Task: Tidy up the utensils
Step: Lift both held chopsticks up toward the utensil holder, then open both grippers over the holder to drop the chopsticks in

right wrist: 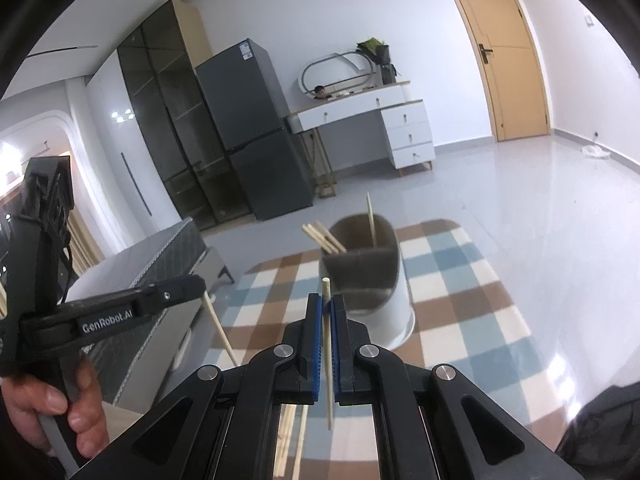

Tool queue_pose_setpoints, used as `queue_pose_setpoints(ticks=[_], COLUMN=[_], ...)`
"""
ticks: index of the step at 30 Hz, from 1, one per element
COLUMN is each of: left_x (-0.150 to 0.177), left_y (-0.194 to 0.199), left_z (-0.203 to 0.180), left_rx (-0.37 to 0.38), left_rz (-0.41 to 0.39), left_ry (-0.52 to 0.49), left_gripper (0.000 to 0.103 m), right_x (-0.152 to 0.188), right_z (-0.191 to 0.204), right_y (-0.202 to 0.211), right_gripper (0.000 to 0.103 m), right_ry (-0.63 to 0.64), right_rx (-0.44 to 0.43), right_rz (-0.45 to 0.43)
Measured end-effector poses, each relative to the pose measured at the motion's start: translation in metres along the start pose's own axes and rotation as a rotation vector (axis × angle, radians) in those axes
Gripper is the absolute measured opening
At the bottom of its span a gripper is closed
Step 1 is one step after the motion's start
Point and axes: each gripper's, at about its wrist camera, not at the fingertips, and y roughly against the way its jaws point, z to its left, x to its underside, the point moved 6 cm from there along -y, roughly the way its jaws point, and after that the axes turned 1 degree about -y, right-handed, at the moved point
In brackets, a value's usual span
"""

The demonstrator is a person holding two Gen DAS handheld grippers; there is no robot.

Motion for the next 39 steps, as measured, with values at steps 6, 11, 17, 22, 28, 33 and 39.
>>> queue_pose_setpoints(ticks=[6, 11, 17, 22, 28, 33, 39], left_x=[-0.033, -0.062, -0.104, -0.131, -0.154, -0.159, -0.146], left_y=[-0.002, -0.009, -0.022, -0.041, -0.064, -0.081, -0.096], left_z=[-0.008, -0.016, -0.019, -0.015, -0.006, 0.009, 0.027], left_rx=[0.031, 0.062, 0.106, 0.138, 0.153, 0.143, 0.141], left_rz=[-0.028, -0.050, -0.084, -0.100, -0.121, -0.136, -0.197], left_ry=[-0.008, -0.008, 0.003, 0.025, 0.047, 0.075, 0.127], left_gripper=[0.001, 0.001, 0.001, 0.001, 0.001, 0.001, 0.001], right_x=[-0.038, -0.076, -0.118, -0.149, -0.170, -0.172, -0.162], right_z=[-0.006, -0.006, -0.012, -0.011, -0.009, -0.015, -0.011], right_y=[-0.001, -0.006, -0.022, -0.037, -0.064, -0.089, -0.109], right_gripper=[0.003, 0.003, 0.003, 0.003, 0.003, 0.003, 0.003], right_ry=[0.003, 0.030, 0.051, 0.091, 0.149, 0.143, 0.191], right_rx=[0.000, -0.001, -0.003, -0.006, 0.001, 0.005, -0.009], right_rz=[-0.043, -0.084, -0.115, -0.143, -0.154, -0.126, -0.101])
